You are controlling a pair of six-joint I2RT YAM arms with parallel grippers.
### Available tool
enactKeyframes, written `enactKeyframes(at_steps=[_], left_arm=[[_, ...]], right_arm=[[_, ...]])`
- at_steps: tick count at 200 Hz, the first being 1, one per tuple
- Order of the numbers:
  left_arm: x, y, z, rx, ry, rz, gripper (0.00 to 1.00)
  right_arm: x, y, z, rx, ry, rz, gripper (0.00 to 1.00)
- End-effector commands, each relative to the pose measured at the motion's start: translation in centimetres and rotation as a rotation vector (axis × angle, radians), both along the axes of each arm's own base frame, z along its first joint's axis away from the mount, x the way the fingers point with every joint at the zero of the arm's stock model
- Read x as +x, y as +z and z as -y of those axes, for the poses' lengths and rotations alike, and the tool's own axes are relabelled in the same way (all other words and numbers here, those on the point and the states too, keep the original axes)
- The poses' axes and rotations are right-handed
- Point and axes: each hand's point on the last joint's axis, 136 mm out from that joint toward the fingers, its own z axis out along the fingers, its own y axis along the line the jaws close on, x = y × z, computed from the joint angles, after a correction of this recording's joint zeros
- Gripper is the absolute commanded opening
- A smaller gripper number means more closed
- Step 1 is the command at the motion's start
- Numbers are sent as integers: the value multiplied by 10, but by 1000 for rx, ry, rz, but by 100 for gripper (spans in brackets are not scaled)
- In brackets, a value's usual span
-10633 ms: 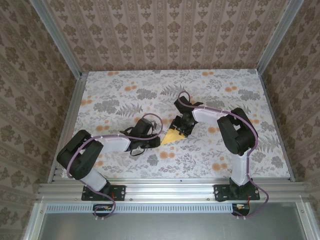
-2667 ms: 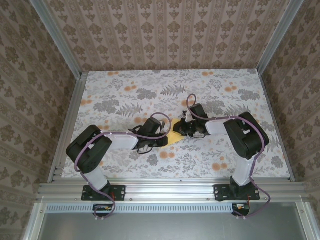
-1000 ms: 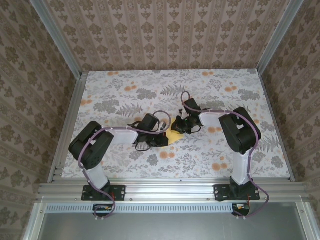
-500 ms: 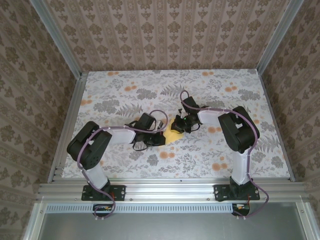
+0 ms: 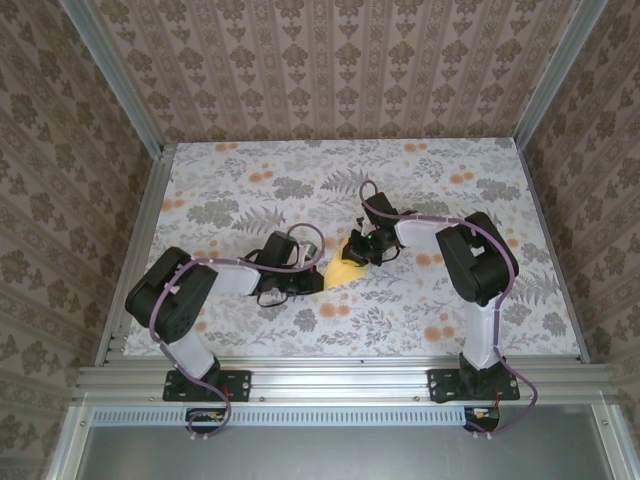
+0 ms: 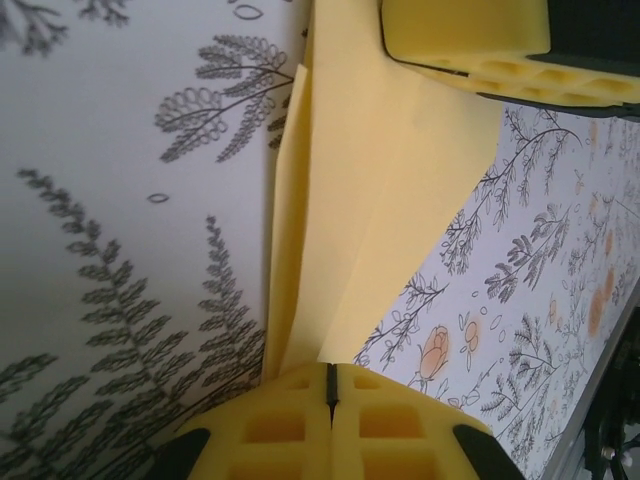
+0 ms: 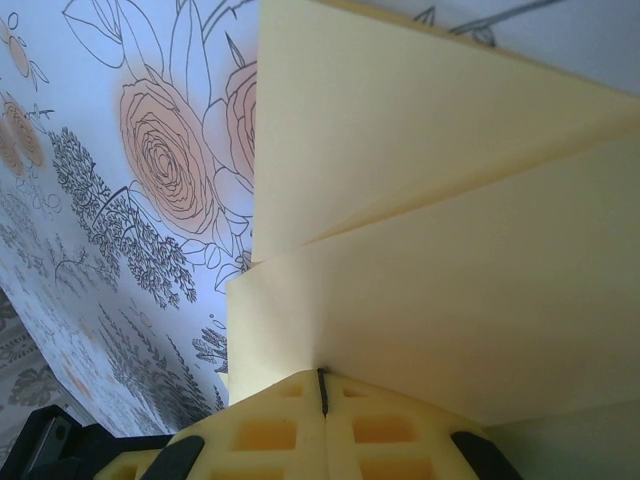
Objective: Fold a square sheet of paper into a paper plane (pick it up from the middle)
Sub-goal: Fourth fold the wing at the center of the table.
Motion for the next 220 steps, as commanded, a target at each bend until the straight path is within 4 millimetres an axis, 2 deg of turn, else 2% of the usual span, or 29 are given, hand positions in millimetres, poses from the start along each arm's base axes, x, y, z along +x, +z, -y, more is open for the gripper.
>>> enactKeyframes(at_steps=[1, 35, 59, 73, 94, 115, 133, 144, 162, 192, 220], left_arm=[[-32, -36, -40, 133, 47, -165, 2], [-31, -29, -44, 109, 66, -166, 2], [-22, -7, -38, 67, 68, -120, 3], [-14, 12, -34, 45, 71, -77, 8], [-2, 36, -33, 47, 85, -2, 18], [7, 50, -33, 62, 102, 46, 28], [12, 53, -35, 94, 112, 69, 34], [14, 53, -35, 111, 120, 81, 37], [19, 55, -35, 134, 139, 107, 42], [29, 57, -31, 203, 168, 171, 50], [35, 58, -24, 243, 177, 203, 55]], right_arm=[[-52, -88, 78, -412, -53, -206, 6], [-53, -87, 79, -414, -52, -204, 6], [-48, -79, 74, -389, -43, -182, 6], [-38, -65, 59, -313, -28, -140, 8], [-11, -21, 29, -145, -4, -14, 16], [14, 40, 5, -9, 18, 131, 27], [22, 78, -1, 48, 19, 219, 35], [22, 91, 2, 45, 4, 253, 40], [17, 94, 18, -10, -50, 286, 47], [8, 78, 48, -121, -158, 295, 57], [5, 59, 51, -127, -200, 254, 59]])
